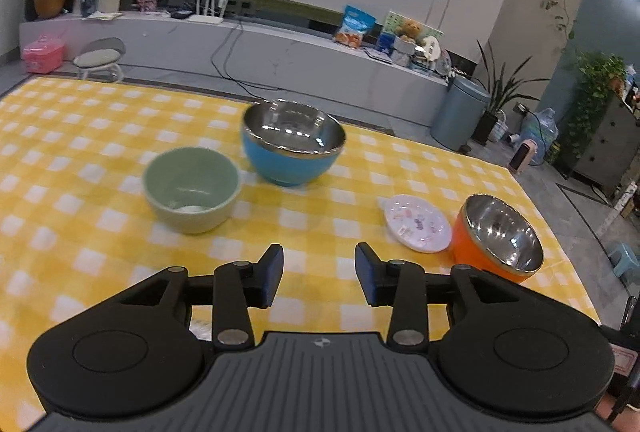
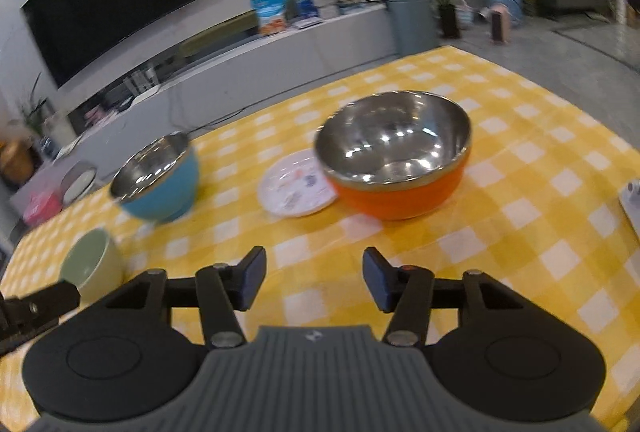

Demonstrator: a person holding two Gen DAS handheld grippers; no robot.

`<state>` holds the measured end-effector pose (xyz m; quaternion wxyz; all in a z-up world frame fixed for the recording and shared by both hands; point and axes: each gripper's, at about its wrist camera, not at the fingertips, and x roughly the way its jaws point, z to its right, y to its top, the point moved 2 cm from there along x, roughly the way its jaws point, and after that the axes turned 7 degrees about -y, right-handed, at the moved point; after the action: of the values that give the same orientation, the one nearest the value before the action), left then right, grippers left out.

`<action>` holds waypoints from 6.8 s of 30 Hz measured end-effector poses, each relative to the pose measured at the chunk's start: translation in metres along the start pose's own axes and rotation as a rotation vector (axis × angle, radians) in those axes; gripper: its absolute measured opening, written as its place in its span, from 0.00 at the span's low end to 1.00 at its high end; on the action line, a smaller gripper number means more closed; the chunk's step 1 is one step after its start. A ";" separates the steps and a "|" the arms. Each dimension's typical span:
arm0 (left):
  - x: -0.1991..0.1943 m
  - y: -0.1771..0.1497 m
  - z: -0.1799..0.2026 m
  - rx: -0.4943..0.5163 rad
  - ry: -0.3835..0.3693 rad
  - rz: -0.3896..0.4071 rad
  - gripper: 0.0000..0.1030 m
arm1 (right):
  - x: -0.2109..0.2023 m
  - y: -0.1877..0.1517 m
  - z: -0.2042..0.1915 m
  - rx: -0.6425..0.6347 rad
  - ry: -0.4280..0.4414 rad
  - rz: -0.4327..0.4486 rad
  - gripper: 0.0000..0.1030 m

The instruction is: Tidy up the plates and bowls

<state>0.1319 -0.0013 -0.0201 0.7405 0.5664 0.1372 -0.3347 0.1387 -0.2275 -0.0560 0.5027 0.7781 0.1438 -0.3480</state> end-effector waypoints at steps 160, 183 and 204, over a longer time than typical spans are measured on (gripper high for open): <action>0.055 0.011 0.091 0.006 -0.136 -0.098 0.63 | 0.028 0.104 0.072 -0.129 -0.035 0.009 0.70; 0.149 0.007 0.113 0.058 -0.093 -0.188 0.45 | 0.087 0.101 0.101 0.054 -0.101 -0.132 0.49; 0.117 0.012 0.109 0.060 -0.037 -0.202 0.11 | 0.068 0.101 0.091 0.050 0.050 -0.174 0.11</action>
<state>0.2073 -0.1409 -0.0446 0.6882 0.5653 0.1697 -0.4220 0.2096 -0.3618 -0.0570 0.4474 0.7834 0.2146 -0.3743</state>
